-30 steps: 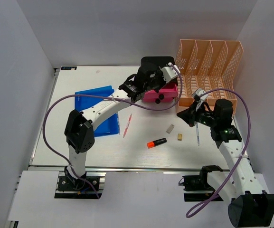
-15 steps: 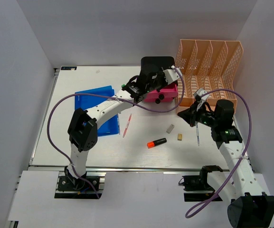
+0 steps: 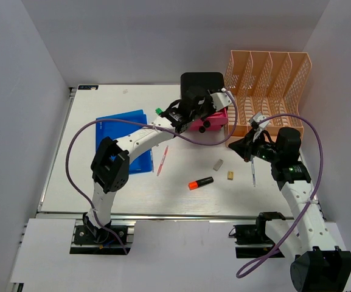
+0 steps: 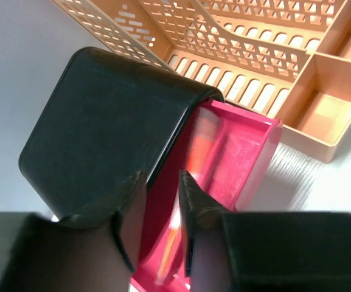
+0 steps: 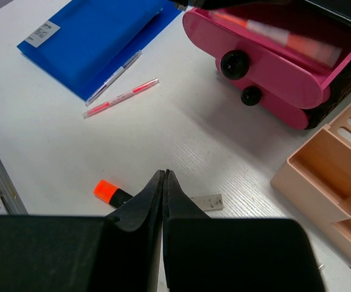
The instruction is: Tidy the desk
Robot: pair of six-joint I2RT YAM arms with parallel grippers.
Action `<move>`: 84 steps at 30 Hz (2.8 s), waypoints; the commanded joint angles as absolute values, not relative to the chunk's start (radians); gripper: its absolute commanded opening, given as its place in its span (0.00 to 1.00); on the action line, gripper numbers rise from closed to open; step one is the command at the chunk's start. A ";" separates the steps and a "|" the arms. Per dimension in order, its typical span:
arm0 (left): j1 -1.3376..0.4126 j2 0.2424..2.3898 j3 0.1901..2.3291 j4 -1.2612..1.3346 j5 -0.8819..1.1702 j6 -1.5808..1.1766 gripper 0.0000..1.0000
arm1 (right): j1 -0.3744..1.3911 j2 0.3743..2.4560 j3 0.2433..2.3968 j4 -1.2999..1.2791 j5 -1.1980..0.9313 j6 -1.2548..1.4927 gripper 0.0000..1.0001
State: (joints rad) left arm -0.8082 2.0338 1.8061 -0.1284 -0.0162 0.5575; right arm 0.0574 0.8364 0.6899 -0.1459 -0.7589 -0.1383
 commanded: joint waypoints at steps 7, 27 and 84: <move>-0.837 2.007 1.897 -0.134 -0.071 0.516 0.55 | 0.037 0.822 0.687 -0.103 -0.776 -0.141 0.00; -0.727 1.014 0.836 -0.368 -0.359 -0.291 0.67 | 0.429 1.116 0.837 -0.327 -0.658 -0.440 0.61; -0.723 0.591 0.635 -0.345 -0.574 -0.255 0.57 | 0.851 2.148 1.553 -0.497 0.180 0.236 0.29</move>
State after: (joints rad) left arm -0.7177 0.5755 0.6342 -0.3584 -0.6125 -0.2623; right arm 0.8677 2.1563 1.6146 -0.4572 0.1551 0.2699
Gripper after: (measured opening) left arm 0.571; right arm 0.309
